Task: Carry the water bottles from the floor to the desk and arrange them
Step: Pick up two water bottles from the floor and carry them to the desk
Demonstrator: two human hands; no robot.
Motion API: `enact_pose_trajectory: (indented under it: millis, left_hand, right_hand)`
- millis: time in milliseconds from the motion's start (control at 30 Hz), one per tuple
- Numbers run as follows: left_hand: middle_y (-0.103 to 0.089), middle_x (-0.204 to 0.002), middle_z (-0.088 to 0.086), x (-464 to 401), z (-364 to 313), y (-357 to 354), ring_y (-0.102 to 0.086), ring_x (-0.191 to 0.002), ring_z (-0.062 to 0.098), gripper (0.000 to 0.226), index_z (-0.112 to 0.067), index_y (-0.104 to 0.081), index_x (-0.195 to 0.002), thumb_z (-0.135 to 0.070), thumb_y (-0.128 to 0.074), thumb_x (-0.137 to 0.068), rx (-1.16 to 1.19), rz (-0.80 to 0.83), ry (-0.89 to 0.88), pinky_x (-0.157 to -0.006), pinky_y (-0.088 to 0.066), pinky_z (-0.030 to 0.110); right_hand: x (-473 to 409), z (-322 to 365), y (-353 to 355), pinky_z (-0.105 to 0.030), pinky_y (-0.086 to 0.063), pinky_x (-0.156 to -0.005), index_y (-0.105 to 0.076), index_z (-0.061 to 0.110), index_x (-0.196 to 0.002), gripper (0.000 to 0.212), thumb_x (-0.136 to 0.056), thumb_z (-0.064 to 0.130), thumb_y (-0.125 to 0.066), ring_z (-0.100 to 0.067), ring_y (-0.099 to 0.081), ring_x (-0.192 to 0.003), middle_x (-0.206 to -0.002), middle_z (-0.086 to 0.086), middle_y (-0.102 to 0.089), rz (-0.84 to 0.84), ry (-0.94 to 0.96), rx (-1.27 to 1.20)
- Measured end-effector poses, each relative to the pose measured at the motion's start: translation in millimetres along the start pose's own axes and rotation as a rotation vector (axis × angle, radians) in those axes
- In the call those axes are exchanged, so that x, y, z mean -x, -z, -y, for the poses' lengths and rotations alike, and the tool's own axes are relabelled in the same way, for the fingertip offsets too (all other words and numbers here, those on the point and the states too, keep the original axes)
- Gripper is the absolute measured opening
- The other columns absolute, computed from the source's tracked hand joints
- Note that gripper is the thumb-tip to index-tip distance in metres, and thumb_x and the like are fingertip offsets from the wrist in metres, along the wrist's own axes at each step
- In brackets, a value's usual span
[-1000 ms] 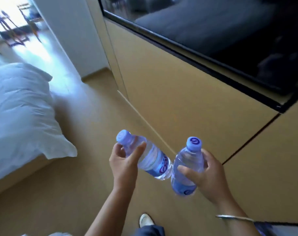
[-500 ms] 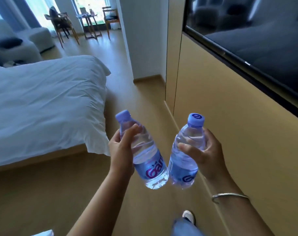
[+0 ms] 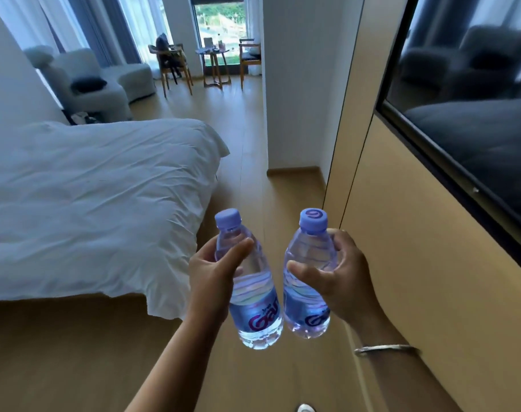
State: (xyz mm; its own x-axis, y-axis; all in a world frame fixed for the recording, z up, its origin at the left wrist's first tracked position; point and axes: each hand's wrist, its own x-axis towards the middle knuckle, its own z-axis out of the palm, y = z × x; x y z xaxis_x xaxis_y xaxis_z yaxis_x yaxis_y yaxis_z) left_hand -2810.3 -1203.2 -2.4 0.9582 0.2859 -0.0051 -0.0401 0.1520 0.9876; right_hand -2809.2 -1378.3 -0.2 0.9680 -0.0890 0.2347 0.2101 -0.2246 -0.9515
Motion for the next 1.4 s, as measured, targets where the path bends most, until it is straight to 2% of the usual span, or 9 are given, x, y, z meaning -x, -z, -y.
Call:
enact_pose_trajectory:
  millis: [67, 233, 367, 500, 700, 833, 933, 1233, 1400]
  left_hand:
    - [-0.072, -0.072, 0.005, -22.1, 1.8, -12.0, -0.068, -0.073, 0.025, 0.030, -0.022, -0.074, -0.077, -0.041, -0.074, -0.054, -0.002, -0.031, -0.012, -0.078, -0.053, 0.051]
    - [-0.073, -0.071, 0.003, -71.7, 10.9, -29.7, -0.069, -0.067, 0.017, 0.024, -0.024, -0.074, -0.077, -0.037, -0.075, -0.058, -0.059, -0.035, -0.110, -0.062, -0.055, 0.027]
    - [-0.071, -0.068, 0.004, -123.4, 20.3, -38.0, -0.065, -0.062, 0.013, 0.021, -0.021, -0.073, -0.075, -0.036, -0.075, -0.060, -0.116, -0.051, -0.151, -0.059, -0.052, 0.022]
    - [-0.070, -0.065, 0.000, -188.7, 28.6, -44.0, -0.064, -0.059, 0.008, 0.018, -0.022, -0.072, -0.072, -0.036, -0.074, -0.061, -0.103, -0.035, -0.154, -0.056, -0.050, 0.017]
    - [-0.070, -0.064, 0.000, -314.9, 21.9, -37.1, -0.063, -0.059, 0.009, 0.017, -0.022, -0.072, -0.070, -0.034, -0.075, -0.059, -0.096, -0.030, -0.143, -0.057, -0.051, 0.018]
    - [-0.070, -0.064, -0.001, -407.3, 3.9, -20.8, -0.063, -0.059, 0.008, 0.012, -0.024, -0.071, -0.073, -0.024, -0.074, -0.062, -0.192, -0.051, -0.171, -0.059, -0.050, 0.018]
    - [-0.071, -0.065, -0.004, -463.2, -8.5, -12.2, -0.064, -0.058, 0.006, 0.013, -0.028, -0.071, -0.073, -0.023, -0.075, -0.061, -0.258, -0.038, -0.205, -0.058, -0.050, 0.016]
    - [-0.071, -0.065, -0.001, -601.4, 6.9, 1.4, -0.065, -0.058, 0.009, 0.010, -0.021, -0.072, -0.068, -0.021, -0.075, -0.059, -0.212, -0.094, -0.096, -0.059, -0.051, 0.021]
    - [-0.072, -0.070, 0.004, -686.7, 17.1, -2.1, -0.068, -0.067, 0.019, 0.012, -0.026, -0.073, -0.072, -0.025, -0.075, -0.060, -0.243, -0.125, -0.052, -0.067, -0.055, 0.036]
  right_hand:
    - [-30.6, -5.0, 1.3, -0.027, -0.051, -0.065, -0.056, 0.025, -0.082, 0.049, -0.043, 0.049, -0.071, -0.010, -0.063, -0.069, -0.077, 0.004, -0.066, 0.032, -0.006, -0.021]
    - [-97.3, -26.2, -3.0, -0.023, -0.051, -0.066, -0.054, 0.023, -0.082, 0.049, -0.043, 0.047, -0.073, -0.006, -0.062, -0.068, -0.074, 0.008, -0.065, 0.127, 0.003, -0.013]
    - [-150.0, -46.4, -18.8, -0.008, -0.045, -0.057, -0.054, 0.025, -0.080, 0.043, -0.047, 0.037, -0.079, 0.004, -0.059, -0.060, -0.072, 0.017, -0.065, 0.195, -0.006, 0.002]
    - [-210.1, -64.3, -43.7, -0.009, -0.046, -0.058, -0.054, 0.027, -0.080, 0.044, -0.046, 0.042, -0.078, 0.003, -0.060, -0.062, -0.074, 0.017, -0.066, 0.198, -0.003, 0.026]
    - [-322.0, -80.1, -102.9, -0.013, -0.048, -0.060, -0.054, 0.026, -0.082, 0.041, -0.051, 0.033, -0.079, -0.001, -0.062, -0.066, -0.076, 0.007, -0.065, 0.159, -0.002, 0.057]
    - [-396.5, -77.8, -145.7, -0.026, -0.052, -0.067, -0.055, 0.025, -0.084, 0.048, -0.046, 0.044, -0.077, -0.008, -0.064, -0.072, -0.079, 0.007, -0.065, 0.107, -0.014, 0.079]
    - [-440.5, -75.5, -171.8, -0.029, -0.052, -0.068, -0.054, 0.026, -0.083, 0.051, -0.043, 0.049, -0.074, -0.007, -0.063, -0.071, -0.076, 0.010, -0.064, 0.073, -0.012, 0.106]
    - [-565.1, -101.7, -233.5, -0.025, -0.049, -0.067, -0.051, 0.025, -0.085, 0.046, -0.056, 0.025, -0.086, -0.002, -0.059, -0.074, -0.079, 0.009, -0.059, 0.103, -0.024, 0.168]
    - [-648.6, -122.2, -262.7, -0.020, -0.049, -0.065, -0.051, 0.024, -0.088, 0.043, -0.058, 0.023, -0.083, -0.001, -0.060, -0.074, -0.078, 0.010, -0.058, 0.128, -0.036, 0.184]
